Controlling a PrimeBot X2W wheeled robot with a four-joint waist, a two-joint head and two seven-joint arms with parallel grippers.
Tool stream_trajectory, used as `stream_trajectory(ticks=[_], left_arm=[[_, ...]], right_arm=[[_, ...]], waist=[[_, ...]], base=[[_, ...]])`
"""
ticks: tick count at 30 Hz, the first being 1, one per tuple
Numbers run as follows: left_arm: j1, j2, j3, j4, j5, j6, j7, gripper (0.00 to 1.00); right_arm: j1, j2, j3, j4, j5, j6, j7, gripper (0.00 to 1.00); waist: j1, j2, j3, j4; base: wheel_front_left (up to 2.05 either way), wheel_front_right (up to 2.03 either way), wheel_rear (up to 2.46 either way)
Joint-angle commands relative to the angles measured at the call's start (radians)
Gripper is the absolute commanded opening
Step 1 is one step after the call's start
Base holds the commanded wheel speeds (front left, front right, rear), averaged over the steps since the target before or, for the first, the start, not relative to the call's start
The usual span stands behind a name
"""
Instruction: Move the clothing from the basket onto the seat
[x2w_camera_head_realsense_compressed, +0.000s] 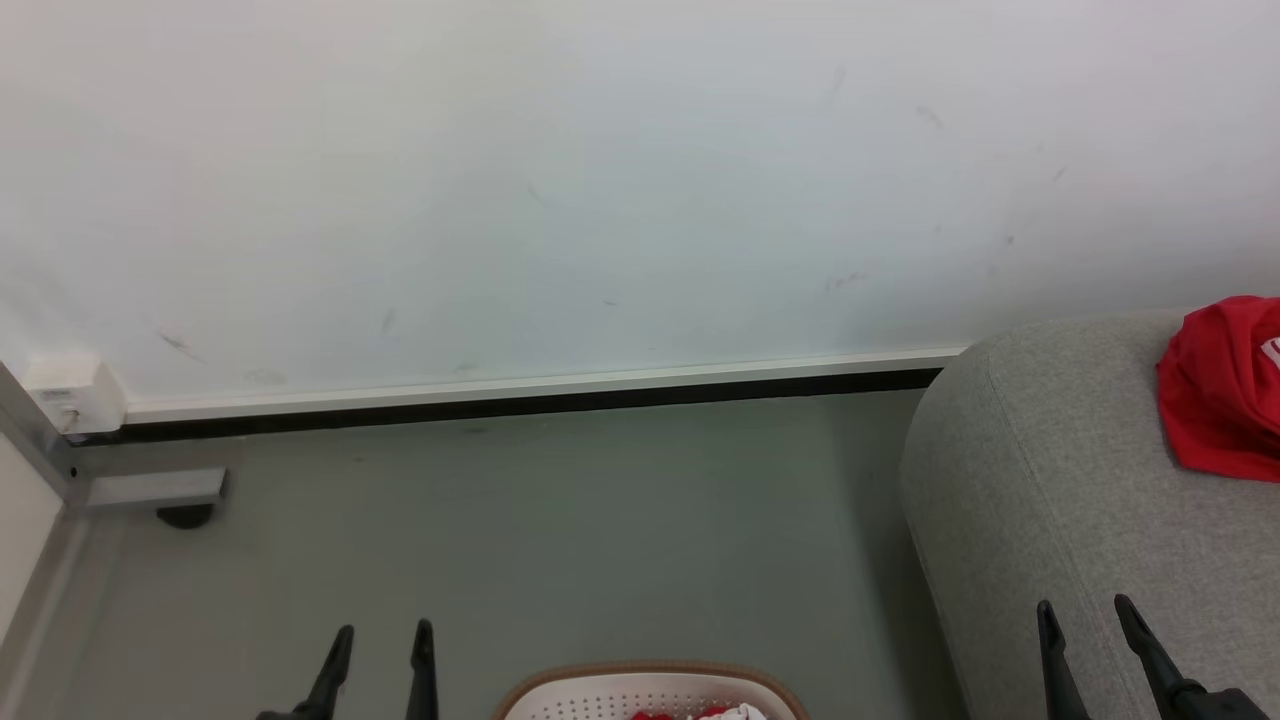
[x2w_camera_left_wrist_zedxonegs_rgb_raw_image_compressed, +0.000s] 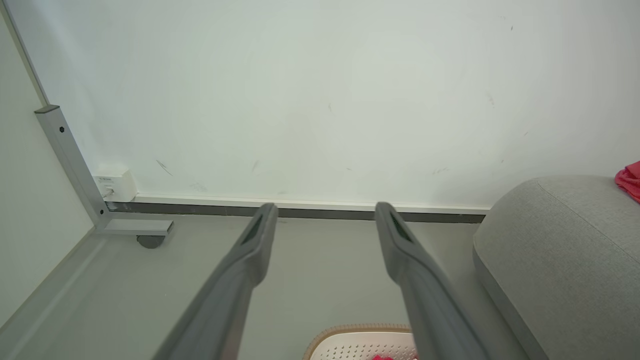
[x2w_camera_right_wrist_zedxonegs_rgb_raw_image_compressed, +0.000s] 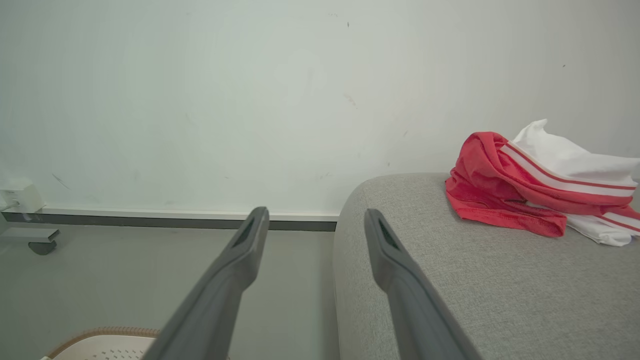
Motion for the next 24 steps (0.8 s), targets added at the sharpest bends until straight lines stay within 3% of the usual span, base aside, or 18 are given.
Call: stream_trajectory(ticks=[1,18,24], left_arm=[[0.003,-0.002,0.008,0.001,0.014,-0.003,-0.003,1.00],[-0.034,-0.020,0.019,0.023,0.045,-0.030,-0.002,1.00],[-0.094,-0.005,-0.027,0.064,0.067,-0.052,0.084,1.00]], right_arm=[[-0.003,0.000,0.000,0.005,0.007,-0.003,-0.003,1.00],[-0.038,0.000,0.028,-0.034,0.024,-0.003,-0.003,1.00],[-0.061,-0.001,0.058,-0.064,0.028,-0.003,-0.003,1.00]], waist=[[0.0000,-0.0001,0.000,-0.001],[0.0000,-0.0001,0.022,-0.074],[0.0000,-0.0001,0.049,-0.132]], base=[[0.00,0.00,0.00],[0.00,0.00,0.00],[0.00,0.00,0.00]])
